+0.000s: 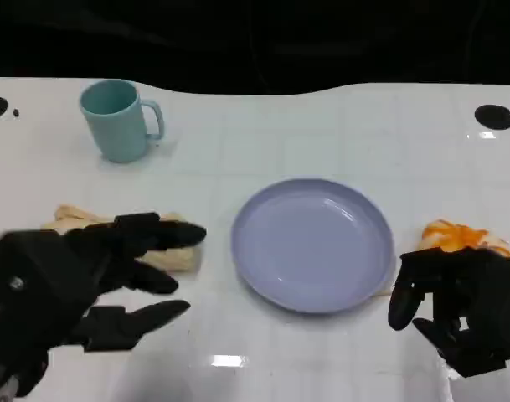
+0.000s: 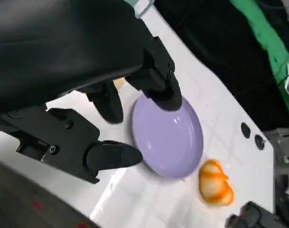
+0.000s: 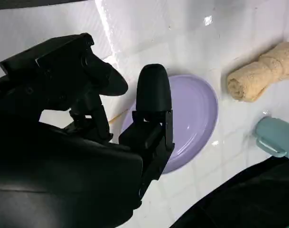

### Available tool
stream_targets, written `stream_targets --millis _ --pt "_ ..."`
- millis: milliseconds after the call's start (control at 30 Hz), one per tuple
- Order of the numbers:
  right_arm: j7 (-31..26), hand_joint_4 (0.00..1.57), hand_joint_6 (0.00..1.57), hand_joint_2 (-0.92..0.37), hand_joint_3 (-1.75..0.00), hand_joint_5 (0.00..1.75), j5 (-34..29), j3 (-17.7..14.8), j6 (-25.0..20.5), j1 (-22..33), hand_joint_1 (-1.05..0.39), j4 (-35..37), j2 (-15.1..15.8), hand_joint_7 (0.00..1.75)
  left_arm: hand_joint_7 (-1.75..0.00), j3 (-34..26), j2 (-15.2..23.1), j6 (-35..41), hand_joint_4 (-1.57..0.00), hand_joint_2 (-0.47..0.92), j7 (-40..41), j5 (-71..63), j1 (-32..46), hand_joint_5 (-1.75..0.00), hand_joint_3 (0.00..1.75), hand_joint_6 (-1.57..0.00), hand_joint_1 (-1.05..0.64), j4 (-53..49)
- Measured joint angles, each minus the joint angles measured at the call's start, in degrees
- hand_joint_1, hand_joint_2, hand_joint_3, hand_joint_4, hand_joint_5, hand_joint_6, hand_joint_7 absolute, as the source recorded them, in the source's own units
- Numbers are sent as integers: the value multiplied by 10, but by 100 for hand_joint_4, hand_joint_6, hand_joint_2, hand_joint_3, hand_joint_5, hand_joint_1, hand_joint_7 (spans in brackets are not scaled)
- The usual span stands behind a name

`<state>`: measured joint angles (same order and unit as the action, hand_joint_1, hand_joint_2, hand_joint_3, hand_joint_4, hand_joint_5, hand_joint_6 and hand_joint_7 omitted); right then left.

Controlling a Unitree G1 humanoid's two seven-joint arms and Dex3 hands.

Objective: Grasp the towel on the left side of the plate with the left hand and place it into the plate.

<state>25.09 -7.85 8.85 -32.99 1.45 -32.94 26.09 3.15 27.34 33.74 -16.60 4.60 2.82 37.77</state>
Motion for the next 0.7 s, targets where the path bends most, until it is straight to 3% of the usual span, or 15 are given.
stream_targets --millis 200,400,700 --pt "-2 71 68 -62 -100 171 -9 8 -1 -3 0 -1 -1 141 0 48 42 -58 -1 92 -3 -119 -47 -64 4 -22 -40 -59" --pt "-6 71 69 -61 -101 172 -9 10 0 -6 -1 -1 -5 141 0 101 73 -116 -7 92 -5 -226 -100 -41 1 -16 -47 -155" --pt "-8 71 69 -60 -102 172 -14 14 -3 -7 -1 -4 -7 141 -2 176 89 -205 -15 87 -21 -375 -207 -36 0 -23 -57 -327"
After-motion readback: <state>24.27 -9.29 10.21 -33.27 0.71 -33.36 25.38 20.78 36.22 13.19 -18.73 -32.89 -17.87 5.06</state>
